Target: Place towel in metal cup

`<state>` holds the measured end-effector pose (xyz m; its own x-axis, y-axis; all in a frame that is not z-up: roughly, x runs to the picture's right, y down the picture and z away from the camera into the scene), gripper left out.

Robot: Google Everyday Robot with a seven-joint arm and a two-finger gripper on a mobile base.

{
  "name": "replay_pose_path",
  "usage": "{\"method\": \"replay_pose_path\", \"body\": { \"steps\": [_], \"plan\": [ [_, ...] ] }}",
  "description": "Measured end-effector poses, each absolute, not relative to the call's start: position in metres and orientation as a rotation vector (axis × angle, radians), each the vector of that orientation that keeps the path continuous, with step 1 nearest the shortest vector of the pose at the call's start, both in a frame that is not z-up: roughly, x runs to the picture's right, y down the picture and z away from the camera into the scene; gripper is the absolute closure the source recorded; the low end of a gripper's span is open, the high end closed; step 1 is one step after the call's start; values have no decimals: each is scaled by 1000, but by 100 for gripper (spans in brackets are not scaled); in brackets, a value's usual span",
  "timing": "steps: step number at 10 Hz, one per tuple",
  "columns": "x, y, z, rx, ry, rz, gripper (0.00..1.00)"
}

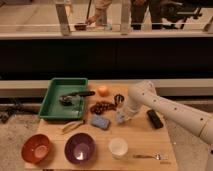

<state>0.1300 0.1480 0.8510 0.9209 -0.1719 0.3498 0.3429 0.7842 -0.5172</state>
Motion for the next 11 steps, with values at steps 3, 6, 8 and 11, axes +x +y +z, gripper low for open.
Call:
{"method": "replay_pose_path", "body": {
  "steps": [3, 6, 8, 11],
  "plan": [
    [129, 124, 843, -585, -291, -284, 99],
    [132, 103, 846, -565, -282, -280, 99],
    [128, 95, 846, -555, -280, -278, 99],
    [128, 76, 850, -540, -274, -265, 99]
  ]
}}
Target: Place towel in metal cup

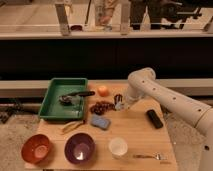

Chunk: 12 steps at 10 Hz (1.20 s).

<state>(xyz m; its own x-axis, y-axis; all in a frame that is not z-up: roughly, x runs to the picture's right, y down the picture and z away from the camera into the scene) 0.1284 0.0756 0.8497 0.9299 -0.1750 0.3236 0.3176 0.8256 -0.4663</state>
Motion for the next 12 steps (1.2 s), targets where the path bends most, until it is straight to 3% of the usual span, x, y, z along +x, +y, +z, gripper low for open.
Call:
{"method": "replay_pose_path", "body": {
  "steps": [12],
  "plan": [
    [125, 28, 857, -524, -266, -276, 99]
  ]
}}
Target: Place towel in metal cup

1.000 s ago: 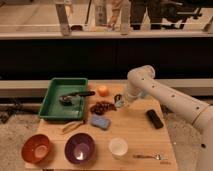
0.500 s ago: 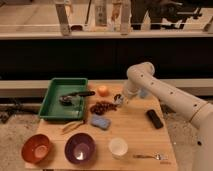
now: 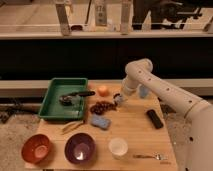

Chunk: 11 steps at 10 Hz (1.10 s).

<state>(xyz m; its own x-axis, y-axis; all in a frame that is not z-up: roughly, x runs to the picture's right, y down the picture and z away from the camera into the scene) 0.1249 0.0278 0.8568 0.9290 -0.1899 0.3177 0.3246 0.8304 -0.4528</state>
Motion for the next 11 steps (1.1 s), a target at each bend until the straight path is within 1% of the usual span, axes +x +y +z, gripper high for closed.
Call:
{"method": "replay_pose_path", "body": {
  "steps": [11],
  "plan": [
    [106, 19, 860, -521, -279, -363, 99]
  ]
}}
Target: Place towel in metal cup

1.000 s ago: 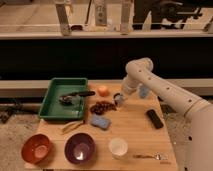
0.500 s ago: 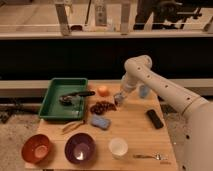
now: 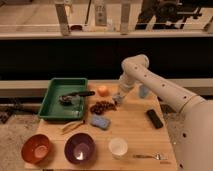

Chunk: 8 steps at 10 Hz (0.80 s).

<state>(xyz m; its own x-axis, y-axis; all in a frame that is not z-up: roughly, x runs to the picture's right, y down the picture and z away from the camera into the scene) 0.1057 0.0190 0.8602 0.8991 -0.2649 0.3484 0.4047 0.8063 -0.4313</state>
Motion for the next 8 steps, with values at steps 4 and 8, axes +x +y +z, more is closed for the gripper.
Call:
{"method": "replay_pose_path", "body": {
  "steps": [4, 8],
  "plan": [
    [105, 20, 862, -521, -281, -385, 99],
    [102, 18, 865, -521, -286, -407, 99]
  ]
}}
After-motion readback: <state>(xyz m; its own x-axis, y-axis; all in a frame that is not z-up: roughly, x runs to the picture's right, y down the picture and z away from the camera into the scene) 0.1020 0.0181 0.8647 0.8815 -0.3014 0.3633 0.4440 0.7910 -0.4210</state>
